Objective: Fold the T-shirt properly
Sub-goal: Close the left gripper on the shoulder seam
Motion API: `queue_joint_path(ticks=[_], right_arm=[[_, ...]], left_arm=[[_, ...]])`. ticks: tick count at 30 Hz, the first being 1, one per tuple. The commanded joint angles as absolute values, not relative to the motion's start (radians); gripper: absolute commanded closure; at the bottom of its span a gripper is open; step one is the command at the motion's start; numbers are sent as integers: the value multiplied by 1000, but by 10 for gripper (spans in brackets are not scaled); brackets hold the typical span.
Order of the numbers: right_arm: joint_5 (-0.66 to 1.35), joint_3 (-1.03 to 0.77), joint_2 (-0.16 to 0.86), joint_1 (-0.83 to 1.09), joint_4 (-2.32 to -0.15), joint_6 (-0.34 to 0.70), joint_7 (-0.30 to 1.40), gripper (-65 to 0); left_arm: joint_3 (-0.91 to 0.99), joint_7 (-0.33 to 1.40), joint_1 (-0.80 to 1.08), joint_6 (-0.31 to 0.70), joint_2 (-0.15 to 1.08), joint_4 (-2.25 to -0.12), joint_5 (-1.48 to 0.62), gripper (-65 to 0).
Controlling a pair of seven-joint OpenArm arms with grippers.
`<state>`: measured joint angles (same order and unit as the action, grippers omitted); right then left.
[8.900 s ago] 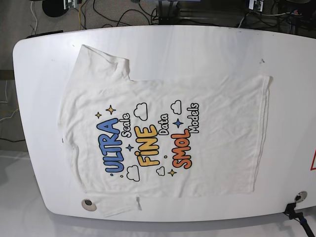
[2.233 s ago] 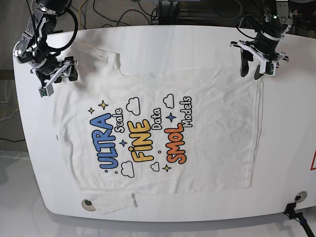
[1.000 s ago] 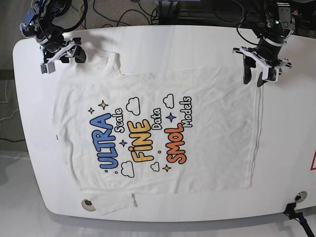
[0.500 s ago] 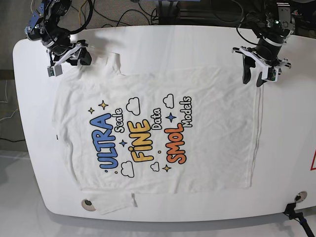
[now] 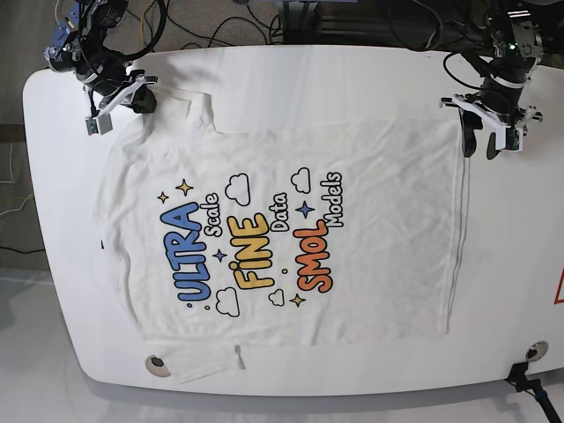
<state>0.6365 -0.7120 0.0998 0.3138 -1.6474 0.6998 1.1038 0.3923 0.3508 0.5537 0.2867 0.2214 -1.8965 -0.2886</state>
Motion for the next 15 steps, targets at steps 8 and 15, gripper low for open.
queue_joint_path(ticks=[8, 15], right_arm=[[630, -713, 113, 318, -1655, 698, 1118, 0], [630, -711, 113, 320, -1655, 698, 1118, 0]], left_arm=[[433, 443, 556, 288, 231, -1868, -585, -249], [469, 444, 538, 288, 226, -1794, -596, -439]])
